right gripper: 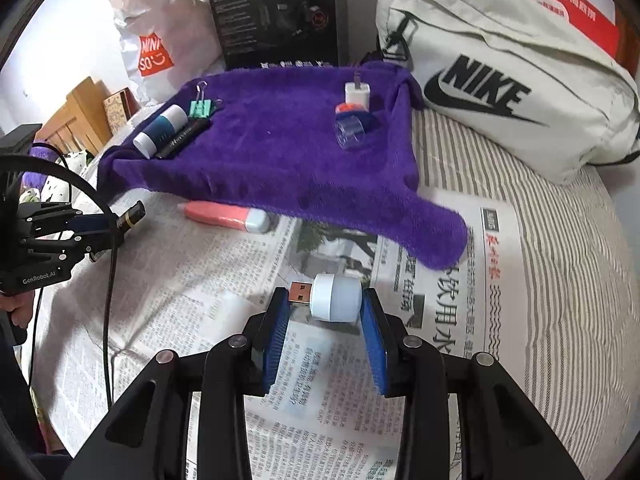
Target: Organize rigid objects
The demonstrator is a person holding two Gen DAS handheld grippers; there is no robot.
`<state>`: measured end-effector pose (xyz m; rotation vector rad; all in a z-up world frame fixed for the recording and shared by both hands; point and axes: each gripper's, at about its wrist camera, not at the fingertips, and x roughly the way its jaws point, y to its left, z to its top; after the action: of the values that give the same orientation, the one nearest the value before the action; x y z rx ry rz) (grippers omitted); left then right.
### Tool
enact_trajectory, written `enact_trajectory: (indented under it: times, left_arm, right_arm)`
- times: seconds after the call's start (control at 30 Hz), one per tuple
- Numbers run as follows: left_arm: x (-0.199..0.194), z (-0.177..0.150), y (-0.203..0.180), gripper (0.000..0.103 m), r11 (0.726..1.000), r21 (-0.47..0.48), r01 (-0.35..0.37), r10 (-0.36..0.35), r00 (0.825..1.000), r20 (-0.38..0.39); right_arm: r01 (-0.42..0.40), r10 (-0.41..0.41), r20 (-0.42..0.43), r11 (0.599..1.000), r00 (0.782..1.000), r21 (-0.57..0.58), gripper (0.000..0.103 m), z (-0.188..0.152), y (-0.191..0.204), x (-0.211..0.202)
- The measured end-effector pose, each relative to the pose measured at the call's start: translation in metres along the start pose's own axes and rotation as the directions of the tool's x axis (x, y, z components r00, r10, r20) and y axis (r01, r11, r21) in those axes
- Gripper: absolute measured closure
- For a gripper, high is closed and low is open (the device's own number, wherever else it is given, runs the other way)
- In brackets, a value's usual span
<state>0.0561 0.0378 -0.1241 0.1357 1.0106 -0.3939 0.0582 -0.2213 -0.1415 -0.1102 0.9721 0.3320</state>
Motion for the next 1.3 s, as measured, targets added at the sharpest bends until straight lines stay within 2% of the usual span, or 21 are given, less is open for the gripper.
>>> enact_trajectory:
  times: [0.3,0.7,1.0,1.3]
  left_arm:
    - [-0.017,0.01,0.004,0.079,0.999,-0.033,-0.006,0.007,0.999,0.031]
    - [-0.027,0.036,0.008,0.079,1.0,-0.024,-0.001,0.002,0.998,0.07]
    - [-0.013,0.06,0.018,0.079,0.999,-0.034,-0.003,0.005,0.998,0.056]
    - [0.002,0.078,0.022,0.079,0.999,-0.029,0.018,-0.016,0.999,0.048]
  right_arm:
    - [-0.006,0.007,0.033,1.0,0.999,-0.026,0.067,0.019,0.004,-0.005]
    - [-0.006,0.008,0.077,1.0,0.997,-0.028,0.067,0.047,-0.003,-0.007]
    - [-0.008,0.009,0.089,1.0,0.996,-0.014,0.067,0.071,-0.01,0.003]
    - [0.006,-0.006,0.046,1.0,0.999,-0.003,0.067,0.089,-0.015,0.028]
